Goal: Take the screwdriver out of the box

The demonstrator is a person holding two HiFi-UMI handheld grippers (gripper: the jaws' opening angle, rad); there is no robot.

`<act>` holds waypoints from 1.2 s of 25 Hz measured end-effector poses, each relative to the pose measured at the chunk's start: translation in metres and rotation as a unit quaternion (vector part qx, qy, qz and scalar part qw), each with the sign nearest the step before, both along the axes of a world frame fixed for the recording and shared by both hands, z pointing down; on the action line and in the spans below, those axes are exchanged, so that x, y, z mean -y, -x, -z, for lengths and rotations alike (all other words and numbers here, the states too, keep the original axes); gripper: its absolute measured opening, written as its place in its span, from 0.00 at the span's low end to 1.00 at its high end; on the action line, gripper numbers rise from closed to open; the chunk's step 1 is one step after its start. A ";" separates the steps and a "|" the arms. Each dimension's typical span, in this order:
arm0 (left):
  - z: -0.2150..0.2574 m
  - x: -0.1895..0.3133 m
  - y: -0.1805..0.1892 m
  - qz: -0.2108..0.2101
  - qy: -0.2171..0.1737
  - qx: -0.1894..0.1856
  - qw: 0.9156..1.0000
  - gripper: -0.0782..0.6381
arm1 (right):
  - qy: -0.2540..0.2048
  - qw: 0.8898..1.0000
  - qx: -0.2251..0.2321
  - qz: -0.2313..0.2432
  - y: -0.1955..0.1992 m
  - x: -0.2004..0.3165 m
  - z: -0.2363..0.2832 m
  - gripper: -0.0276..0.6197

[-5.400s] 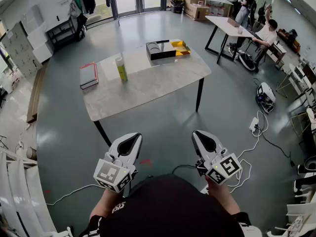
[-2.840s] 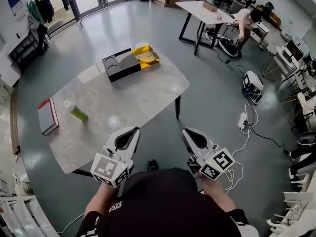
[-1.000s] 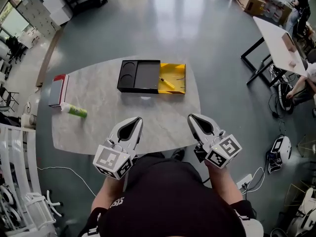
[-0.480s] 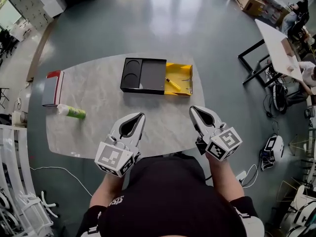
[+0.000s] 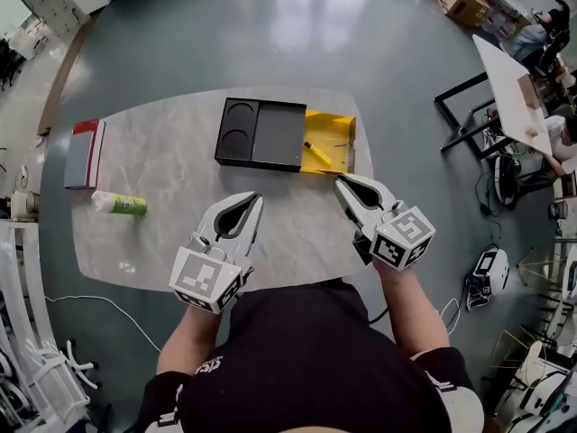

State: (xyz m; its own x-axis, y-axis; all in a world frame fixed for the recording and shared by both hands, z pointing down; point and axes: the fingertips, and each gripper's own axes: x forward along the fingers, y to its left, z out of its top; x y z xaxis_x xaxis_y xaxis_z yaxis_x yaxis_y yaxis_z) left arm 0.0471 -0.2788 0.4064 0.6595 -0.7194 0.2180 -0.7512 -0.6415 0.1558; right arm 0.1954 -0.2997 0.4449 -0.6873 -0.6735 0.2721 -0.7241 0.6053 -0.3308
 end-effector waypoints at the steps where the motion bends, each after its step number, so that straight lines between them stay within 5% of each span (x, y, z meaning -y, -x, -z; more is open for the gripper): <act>1: -0.003 0.005 -0.001 0.004 0.001 0.001 1.000 0.11 | 0.005 1.000 -0.004 0.009 0.001 0.007 -0.005 0.13; 16: -0.035 0.061 -0.019 0.042 0.003 -0.020 0.999 0.11 | 0.095 0.981 -0.142 0.094 -0.011 0.092 -0.122 0.20; 30: -0.074 0.076 -0.022 0.036 0.029 -0.027 0.999 0.11 | 0.178 0.921 -0.305 0.164 -0.013 0.119 -0.245 0.29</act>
State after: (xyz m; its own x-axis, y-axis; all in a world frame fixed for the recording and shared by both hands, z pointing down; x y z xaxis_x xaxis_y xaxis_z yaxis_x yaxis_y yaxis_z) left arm 0.0689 -0.3544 0.4807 0.6191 -0.7520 0.2263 -0.7841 -0.5754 0.2328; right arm 0.2086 -0.4190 0.6900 -0.4838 -0.2497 0.8388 -0.6379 0.7568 -0.1426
